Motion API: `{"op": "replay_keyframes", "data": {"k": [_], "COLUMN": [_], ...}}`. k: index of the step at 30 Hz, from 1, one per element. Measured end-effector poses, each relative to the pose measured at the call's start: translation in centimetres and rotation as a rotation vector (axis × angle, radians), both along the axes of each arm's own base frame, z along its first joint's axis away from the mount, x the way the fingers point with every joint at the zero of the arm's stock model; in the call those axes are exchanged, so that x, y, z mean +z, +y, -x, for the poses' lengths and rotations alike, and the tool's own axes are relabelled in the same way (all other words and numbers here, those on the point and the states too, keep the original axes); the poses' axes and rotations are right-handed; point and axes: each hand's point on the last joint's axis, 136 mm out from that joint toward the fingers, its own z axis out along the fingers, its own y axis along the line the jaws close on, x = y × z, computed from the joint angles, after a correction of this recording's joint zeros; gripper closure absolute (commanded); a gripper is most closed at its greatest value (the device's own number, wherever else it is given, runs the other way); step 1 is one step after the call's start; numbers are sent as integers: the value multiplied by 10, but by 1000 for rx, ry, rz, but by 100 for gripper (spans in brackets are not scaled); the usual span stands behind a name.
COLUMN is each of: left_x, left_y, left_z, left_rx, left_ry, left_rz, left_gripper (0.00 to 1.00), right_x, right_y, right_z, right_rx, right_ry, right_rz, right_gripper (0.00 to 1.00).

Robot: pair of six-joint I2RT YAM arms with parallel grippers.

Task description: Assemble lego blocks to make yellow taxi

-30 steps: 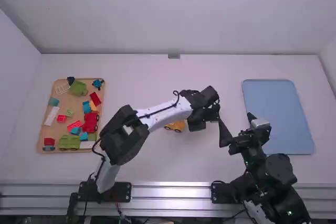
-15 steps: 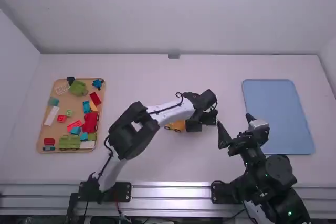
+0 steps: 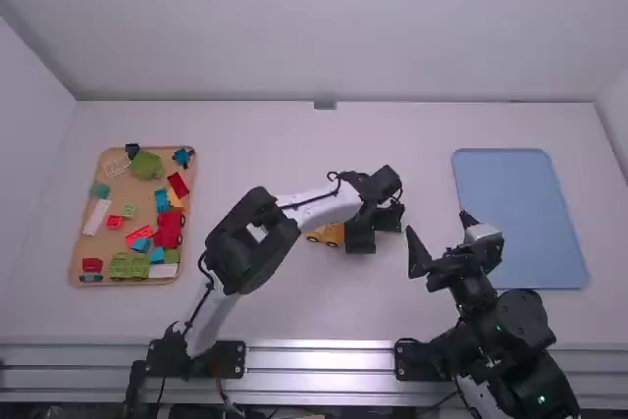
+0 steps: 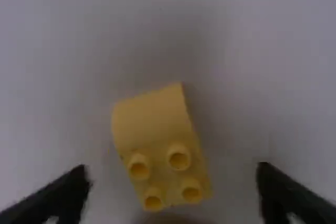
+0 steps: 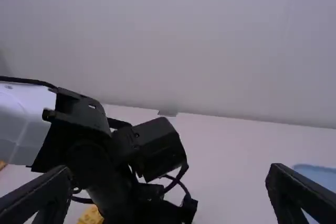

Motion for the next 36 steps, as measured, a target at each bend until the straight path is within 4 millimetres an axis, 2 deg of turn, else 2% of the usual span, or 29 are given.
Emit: {"op": "replay_keyframes", "data": {"k": [5,8,13,14,15,17,20,21,22,24,26,28,31,32,35,36], "left_x": [7,25,93,115,123,154,166,166,165,158,155,154,168,184,202,208], "left_y": [1,4,27,35,38,55,64,71,73,85,93,116,146,166,189,197], "left_z": [-2,-10,-44,-52,-54,-57,-53,-47,-45,-36,-34,-28,-25,-26,-27,-26], "left_rx": [18,51,169,189,196,217,222,223,224,235,245,286,341,375,432,455], "left_ry": [24,34,-30,-67,-81,-137,-169,-171,-170,-168,-174,-185,-232,-296,-374,-405], "left_rz": [21,80,229,275,290,359,417,444,451,490,515,561,617,657,692,703], "left_gripper": [1,1,1,1,1,1,1,1,1,1,1,1,1,1,1,1], "right_x": [5,8,25,27,28,20,7,0,-1,-4,-5,-6,-4,-8,-18,-24], "right_y": [0,0,3,5,6,13,23,32,36,51,59,70,85,93,101,105], "right_z": [0,0,-6,-10,-12,-29,-48,-63,-67,-89,-99,-117,-136,-144,-154,-163], "right_rx": [1,3,1,1,-1,1,18,48,63,128,171,252,379,468,585,624], "right_ry": [-28,-45,-111,-117,-120,-75,3,53,65,124,156,209,257,291,343,358], "right_rz": [15,33,38,45,50,92,161,222,237,317,354,413,458,479,499,509], "right_gripper": [1,1,1,1,1,1,1,1,1,1,1,1,1,1,1,1]}}
